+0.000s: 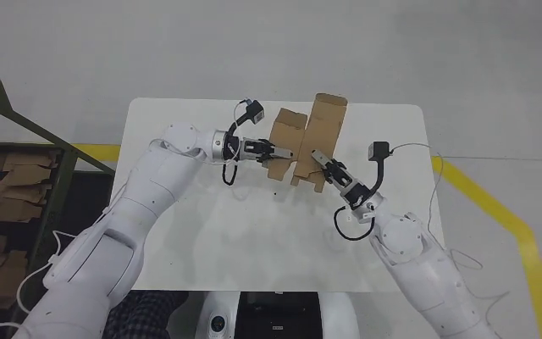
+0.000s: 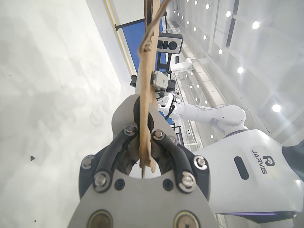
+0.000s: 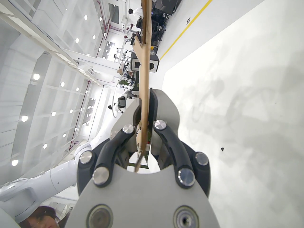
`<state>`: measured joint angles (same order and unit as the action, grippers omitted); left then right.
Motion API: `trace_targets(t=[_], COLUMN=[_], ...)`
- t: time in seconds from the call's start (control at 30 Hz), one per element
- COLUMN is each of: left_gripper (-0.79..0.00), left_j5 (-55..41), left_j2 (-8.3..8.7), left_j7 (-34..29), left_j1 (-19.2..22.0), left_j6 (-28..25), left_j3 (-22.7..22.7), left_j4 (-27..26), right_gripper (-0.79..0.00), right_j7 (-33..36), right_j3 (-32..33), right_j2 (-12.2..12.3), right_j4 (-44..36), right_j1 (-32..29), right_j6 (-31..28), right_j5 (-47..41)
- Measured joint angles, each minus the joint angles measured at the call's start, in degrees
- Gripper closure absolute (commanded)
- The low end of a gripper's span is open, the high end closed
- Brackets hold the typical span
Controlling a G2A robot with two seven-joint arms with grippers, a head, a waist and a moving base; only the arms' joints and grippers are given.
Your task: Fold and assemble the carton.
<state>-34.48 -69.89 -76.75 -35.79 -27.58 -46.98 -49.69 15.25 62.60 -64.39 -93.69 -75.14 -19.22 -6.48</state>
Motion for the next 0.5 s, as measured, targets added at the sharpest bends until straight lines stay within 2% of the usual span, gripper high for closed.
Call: trace_targets(t=[0.23,0.33,0.5], left_gripper=[0.000,0.000,0.000], left_j5=[0.9,0.8,-0.1], left_j2=[0.14,0.41,0.91], left_j7=[-2.1,-3.3,-4.8], left_j1=[1.0,0.9,0.6], left_j6=[2.1,3.4,4.9], left_j3=[0.1,0.1,-0.2], left_j4=[-0.6,-0.9,-0.9], right_gripper=[-0.785,-0.785,-0.785], right_j7=[8.6,15.6,30.0], right_j3=[4.8,6.1,7.0], right_j2=[0.7,1.1,1.7], right_j4=[3.4,5.9,11.7], right_j1=[1.4,3.3,8.6], right_j6=[-3.4,-5.4,-12.2], right_j5=[-4.3,-6.6,-7.2])
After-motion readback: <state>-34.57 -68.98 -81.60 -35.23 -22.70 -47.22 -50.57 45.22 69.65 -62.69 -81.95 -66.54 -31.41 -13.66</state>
